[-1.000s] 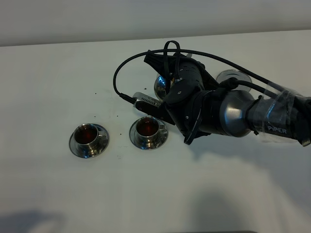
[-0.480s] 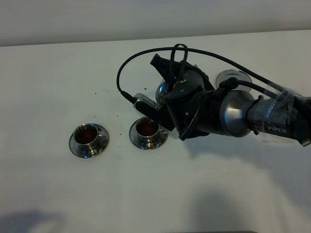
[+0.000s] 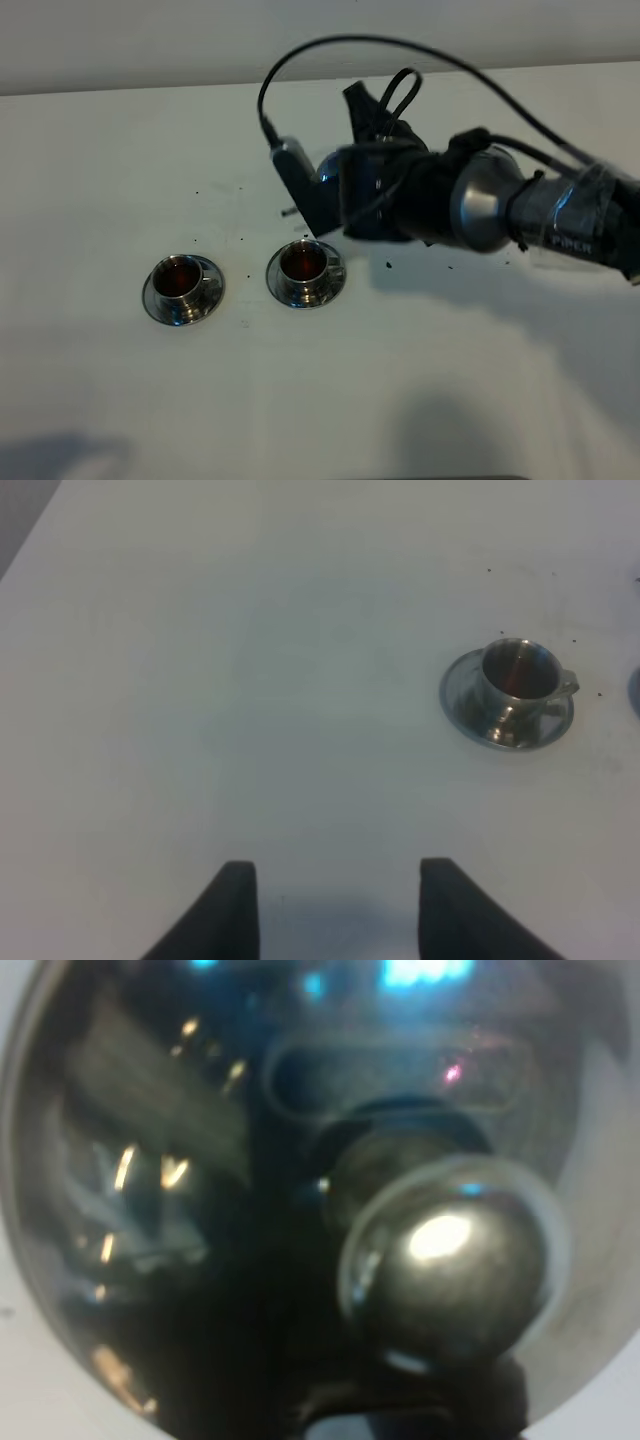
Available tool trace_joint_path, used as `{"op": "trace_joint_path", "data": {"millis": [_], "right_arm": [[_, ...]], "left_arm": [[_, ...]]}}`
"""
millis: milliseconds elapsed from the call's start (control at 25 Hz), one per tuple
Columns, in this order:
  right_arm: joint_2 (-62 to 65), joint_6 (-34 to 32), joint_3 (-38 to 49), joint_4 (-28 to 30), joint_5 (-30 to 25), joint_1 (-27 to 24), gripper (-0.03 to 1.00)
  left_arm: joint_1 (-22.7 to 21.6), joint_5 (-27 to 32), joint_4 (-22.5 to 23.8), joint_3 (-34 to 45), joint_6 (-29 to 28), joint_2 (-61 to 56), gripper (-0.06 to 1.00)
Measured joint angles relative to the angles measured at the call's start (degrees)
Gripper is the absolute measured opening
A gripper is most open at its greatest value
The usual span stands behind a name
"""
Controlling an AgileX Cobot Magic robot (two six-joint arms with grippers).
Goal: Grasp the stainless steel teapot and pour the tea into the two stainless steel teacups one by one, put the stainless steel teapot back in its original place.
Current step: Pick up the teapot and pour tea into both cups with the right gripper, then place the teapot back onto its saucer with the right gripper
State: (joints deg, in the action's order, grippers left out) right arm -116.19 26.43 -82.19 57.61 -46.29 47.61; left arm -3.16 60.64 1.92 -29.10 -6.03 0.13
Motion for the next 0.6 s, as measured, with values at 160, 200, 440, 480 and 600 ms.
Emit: {"op": "trace_joint_path", "data": {"millis": [160,200,440,480,600], "right_arm": [[0.00,1.59,-3.33,-13.99,-2.09,-2.21,0.18],[0.00,2.46,-3.93,-17.32,-2.25,-3.07,0.18],[0.00,6.56,-4.79,-34.28,-1.95,-7.71,0.18],[0.00,6.96,-4.79,-36.11,-1.57,-8.40,0.18],[0.00,8.57,-4.79,-41.16,-0.52,-10.01,0.18]], "left_arm": [[0.00,0.00,0.00,0.00,0.00,0.00,0.41],[0.00,0.00,0.00,0.00,0.00,0.00,0.41],[0.00,0.00,0.00,0.00,0.00,0.00,0.41],[0.00,0.00,0.00,0.00,0.00,0.00,0.41],[0.00,0.00,0.00,0.00,0.00,0.00,0.41]]}}
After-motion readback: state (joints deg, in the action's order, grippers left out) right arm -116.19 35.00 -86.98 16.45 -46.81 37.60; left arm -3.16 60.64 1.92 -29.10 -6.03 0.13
